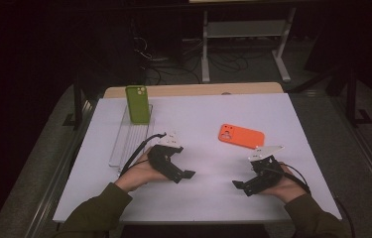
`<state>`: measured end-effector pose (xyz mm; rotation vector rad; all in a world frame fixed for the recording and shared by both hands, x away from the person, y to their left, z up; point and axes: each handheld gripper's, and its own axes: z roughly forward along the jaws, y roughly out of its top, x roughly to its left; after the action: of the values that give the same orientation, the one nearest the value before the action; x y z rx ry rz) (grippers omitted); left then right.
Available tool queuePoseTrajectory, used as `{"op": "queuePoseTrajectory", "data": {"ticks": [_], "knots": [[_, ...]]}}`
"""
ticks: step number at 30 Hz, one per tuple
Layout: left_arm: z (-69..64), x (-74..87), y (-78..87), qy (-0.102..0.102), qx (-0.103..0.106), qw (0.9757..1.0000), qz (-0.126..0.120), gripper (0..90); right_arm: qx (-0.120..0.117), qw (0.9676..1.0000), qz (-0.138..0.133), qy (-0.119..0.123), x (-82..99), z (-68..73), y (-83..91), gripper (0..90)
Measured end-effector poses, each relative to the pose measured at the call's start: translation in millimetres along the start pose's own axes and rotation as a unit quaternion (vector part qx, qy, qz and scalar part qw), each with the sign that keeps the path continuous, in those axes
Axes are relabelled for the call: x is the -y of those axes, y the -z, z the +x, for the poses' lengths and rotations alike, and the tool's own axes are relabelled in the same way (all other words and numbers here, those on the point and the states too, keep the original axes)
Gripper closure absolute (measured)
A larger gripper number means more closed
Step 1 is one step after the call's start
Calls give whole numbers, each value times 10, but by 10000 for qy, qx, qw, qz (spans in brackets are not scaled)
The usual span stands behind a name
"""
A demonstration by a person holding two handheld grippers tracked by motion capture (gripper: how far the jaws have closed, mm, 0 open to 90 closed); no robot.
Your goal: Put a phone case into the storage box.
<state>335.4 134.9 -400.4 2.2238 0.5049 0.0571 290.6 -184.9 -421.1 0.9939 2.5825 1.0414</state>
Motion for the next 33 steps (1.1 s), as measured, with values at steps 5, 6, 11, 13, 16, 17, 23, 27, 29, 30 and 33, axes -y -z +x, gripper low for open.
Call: {"op": "queuePoseTrajectory", "data": {"ticks": [5, 6, 11, 13, 16, 17, 23, 27, 29, 30, 33], "knots": [[36, 13, 9, -15, -30, 10000, -73, 0, 14, 9999, 102, -1, -61, -68, -2, 0], [46, 18, 10, -35, -28, 10000, -24, 0, 30, 9999, 109, -2, -72, -80, -5, 0], [47, 30, -10, -39, 4, 10000, -3, 0, 27, 9996, 289, 47, -145, -130, -18, 0], [51, 35, -18, -37, 31, 10000, -5, 0, 28, 9993, 363, 105, -189, -160, -14, 0], [47, 46, -31, -36, 51, 10000, 29, 0, 75, 9986, 485, 213, -265, -215, -6, 0], [47, 45, -29, -17, 44, 10000, 29, 0, 100, 9984, 509, 241, -291, -239, -1, 0], [64, 43, 7, -5, 34, 10000, 30, 0, 156, 9973, 642, 327, -453, -358, 14, 0], [64, 43, 16, -18, 29, 10000, 23, 0, 155, 9959, 780, 429, -550, -456, 4, 0], [67, 41, 29, -12, 24, 10000, -21, 0, 147, 9951, 878, 420, -589, -501, 1, 0], [65, 41, 36, 31, 41, 10000, -30, 0, 155, 9949, 906, 417, -611, -534, -8, 0], [70, 42, 39, 78, 51, 9999, -76, 0, 249, 9930, 1043, 501, -667, -621, -39, 0]]}}
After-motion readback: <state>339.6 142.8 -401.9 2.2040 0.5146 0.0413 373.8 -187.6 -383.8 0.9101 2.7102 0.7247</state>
